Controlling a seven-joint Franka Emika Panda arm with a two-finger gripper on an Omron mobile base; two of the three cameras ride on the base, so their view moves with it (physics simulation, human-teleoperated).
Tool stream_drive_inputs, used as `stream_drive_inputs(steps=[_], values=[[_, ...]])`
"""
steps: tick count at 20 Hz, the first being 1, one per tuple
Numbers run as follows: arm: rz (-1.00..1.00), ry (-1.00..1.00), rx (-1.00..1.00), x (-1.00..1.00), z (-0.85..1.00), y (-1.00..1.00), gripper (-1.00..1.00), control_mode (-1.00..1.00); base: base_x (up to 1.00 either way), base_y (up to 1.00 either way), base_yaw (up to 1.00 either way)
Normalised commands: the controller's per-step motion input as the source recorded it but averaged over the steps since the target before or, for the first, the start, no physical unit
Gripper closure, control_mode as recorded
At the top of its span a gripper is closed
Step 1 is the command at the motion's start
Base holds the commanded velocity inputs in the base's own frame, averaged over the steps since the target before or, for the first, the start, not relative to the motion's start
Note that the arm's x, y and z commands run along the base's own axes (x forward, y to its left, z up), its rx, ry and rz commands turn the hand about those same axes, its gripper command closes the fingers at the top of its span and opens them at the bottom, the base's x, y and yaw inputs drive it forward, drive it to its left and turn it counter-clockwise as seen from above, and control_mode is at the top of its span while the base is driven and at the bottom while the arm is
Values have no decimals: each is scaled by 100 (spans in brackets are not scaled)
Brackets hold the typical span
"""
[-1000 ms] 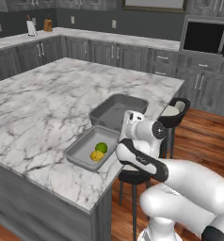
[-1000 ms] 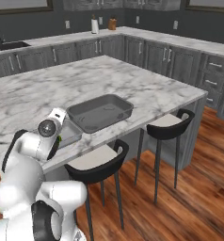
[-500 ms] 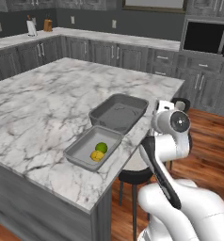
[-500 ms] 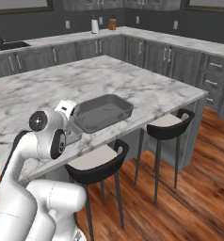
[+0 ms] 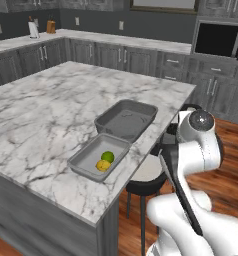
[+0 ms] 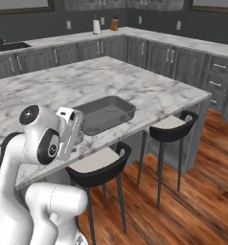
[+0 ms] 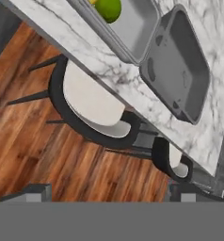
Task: Place the cold items (lemon and lime) from the fridge in one tupperware on the dining counter. Place the warm items (hot dog and kebab skewer) in the stove area in another tupperware.
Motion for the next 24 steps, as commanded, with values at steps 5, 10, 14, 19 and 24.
stream_drive_inputs(steps=[5,10,14,19,24], values=[[26,3,5,-80,-27,2,-100,-100,0,0,0],[37,0,-1,0,-72,35,-100,-100,0,0,0],[19,0,-4,0,-33,12,-100,-100,0,0,0],[7,-2,0,0,-14,0,-100,-100,0,0,0],[5,-2,0,-1,-15,0,-100,-100,0,0,0]])
